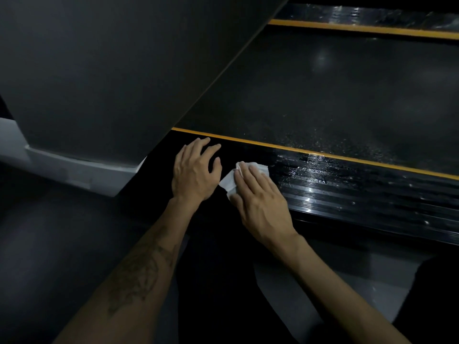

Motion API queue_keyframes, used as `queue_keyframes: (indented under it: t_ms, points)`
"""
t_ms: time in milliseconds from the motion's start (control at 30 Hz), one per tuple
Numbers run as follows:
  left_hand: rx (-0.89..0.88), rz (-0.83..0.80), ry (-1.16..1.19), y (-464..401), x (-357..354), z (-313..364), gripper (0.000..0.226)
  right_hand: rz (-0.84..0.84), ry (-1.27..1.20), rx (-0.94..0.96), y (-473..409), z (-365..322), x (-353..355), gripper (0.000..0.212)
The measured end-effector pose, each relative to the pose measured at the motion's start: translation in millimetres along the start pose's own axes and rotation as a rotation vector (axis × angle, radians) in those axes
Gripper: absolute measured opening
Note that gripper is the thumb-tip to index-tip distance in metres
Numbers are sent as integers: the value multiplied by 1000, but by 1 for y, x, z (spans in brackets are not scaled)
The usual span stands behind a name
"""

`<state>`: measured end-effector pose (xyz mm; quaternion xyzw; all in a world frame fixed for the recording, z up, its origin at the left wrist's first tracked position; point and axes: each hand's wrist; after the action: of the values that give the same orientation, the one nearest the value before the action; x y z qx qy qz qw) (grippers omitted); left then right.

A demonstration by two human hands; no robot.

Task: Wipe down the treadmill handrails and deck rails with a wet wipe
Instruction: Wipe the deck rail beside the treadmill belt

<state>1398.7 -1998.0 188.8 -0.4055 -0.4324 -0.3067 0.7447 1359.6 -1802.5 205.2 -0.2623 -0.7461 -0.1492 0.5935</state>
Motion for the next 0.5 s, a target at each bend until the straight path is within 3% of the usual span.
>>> queue_keyframes:
  t_ms: [133,367,500]
  points:
    - [5,10,5,0,0,0,46,143,-59,-93,20,-8,-11,55]
    - [2,2,-3,0,-1,-1,46,126,-26,76,10,-3,-13,55]
    - [6,4,-2,0,0,-1,46,286,-129,21,28,-3,-20,45]
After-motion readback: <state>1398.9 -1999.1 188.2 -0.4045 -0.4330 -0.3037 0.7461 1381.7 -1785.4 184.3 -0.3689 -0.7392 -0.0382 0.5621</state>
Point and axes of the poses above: each hand's wrist, its own y-axis away from the middle knuckle, its own x-axis out of the back of the hand, z = x × y, and after that the axes turned 1 degree about -y, right-handed
